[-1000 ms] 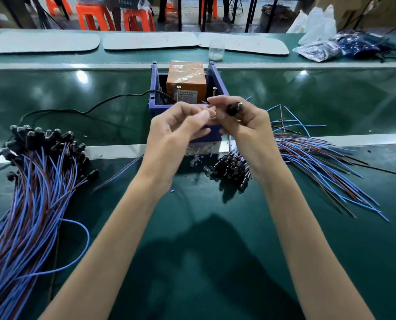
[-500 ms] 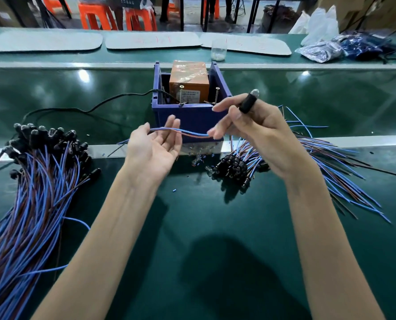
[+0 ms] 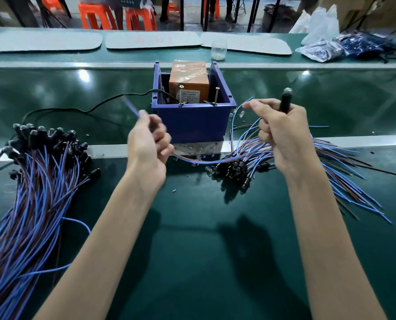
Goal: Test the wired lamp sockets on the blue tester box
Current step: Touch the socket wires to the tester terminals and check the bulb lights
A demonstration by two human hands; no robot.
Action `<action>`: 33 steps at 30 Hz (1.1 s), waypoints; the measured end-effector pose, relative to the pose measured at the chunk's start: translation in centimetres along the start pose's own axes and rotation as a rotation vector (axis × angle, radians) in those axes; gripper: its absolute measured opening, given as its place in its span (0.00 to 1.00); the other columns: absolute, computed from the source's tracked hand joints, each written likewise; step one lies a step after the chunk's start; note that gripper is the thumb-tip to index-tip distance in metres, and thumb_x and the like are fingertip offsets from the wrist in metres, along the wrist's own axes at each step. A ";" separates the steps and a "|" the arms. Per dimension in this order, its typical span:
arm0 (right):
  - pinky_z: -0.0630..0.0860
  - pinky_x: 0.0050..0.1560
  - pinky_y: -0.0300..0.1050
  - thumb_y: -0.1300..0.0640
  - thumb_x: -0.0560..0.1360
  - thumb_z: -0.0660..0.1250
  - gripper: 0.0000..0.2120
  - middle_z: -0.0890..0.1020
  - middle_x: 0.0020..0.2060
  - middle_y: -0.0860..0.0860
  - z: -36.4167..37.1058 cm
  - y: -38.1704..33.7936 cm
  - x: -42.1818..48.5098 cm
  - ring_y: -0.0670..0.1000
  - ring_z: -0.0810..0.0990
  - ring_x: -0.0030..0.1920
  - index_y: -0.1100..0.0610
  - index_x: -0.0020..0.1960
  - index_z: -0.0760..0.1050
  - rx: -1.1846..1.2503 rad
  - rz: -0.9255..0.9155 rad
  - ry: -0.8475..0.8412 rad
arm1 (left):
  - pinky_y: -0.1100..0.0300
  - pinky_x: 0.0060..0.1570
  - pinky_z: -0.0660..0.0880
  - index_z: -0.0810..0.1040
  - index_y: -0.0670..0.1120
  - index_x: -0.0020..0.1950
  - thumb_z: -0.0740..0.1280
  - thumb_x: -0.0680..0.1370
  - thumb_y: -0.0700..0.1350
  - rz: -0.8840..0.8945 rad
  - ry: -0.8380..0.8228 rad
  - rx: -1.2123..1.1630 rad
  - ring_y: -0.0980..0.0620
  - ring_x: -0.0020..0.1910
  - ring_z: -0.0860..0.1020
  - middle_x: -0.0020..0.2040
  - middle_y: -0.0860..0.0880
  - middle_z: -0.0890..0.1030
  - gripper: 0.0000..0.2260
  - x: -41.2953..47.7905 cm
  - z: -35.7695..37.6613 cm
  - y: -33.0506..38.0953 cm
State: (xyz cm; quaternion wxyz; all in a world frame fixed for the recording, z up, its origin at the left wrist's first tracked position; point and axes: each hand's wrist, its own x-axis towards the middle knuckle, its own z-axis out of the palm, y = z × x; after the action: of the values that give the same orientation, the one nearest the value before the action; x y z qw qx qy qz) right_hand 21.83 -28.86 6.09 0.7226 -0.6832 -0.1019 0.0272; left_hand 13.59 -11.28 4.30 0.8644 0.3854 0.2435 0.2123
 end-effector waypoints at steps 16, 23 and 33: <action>0.68 0.36 0.35 0.48 0.77 0.67 0.13 0.78 0.34 0.47 3.5 1.7 -1.3 0.46 0.74 0.37 0.55 0.45 0.85 -0.130 0.110 -0.245 | 0.70 0.20 0.57 0.65 0.48 0.37 0.55 0.84 0.45 0.168 -0.319 0.683 0.61 0.21 0.60 0.24 0.59 0.64 0.15 -2.1 1.4 -3.8; 0.82 0.44 0.48 0.64 0.73 0.71 0.03 0.84 0.39 0.57 3.2 1.6 -1.4 0.53 0.81 0.42 0.59 0.42 0.84 0.036 0.108 -0.292 | 0.72 0.23 0.60 0.67 0.50 0.36 0.57 0.83 0.44 0.268 -0.304 0.705 0.61 0.22 0.64 0.22 0.60 0.66 0.15 -2.3 1.4 -4.0; 0.62 0.18 0.30 0.64 0.82 0.55 0.11 0.84 0.37 0.57 3.1 1.1 -0.8 0.51 0.85 0.33 0.58 0.41 0.67 0.178 0.175 -0.171 | 0.57 0.34 0.72 0.75 0.49 0.39 0.59 0.83 0.47 0.442 -0.039 0.601 0.55 0.27 0.70 0.25 0.56 0.71 0.13 -0.7 0.6 -3.7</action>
State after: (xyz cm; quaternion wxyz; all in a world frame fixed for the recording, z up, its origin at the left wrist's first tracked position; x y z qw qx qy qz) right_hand 20.57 -25.90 5.06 0.7637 -0.6181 -0.1004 0.1568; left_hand 14.04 -14.27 1.95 0.6503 0.6691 0.1895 0.3057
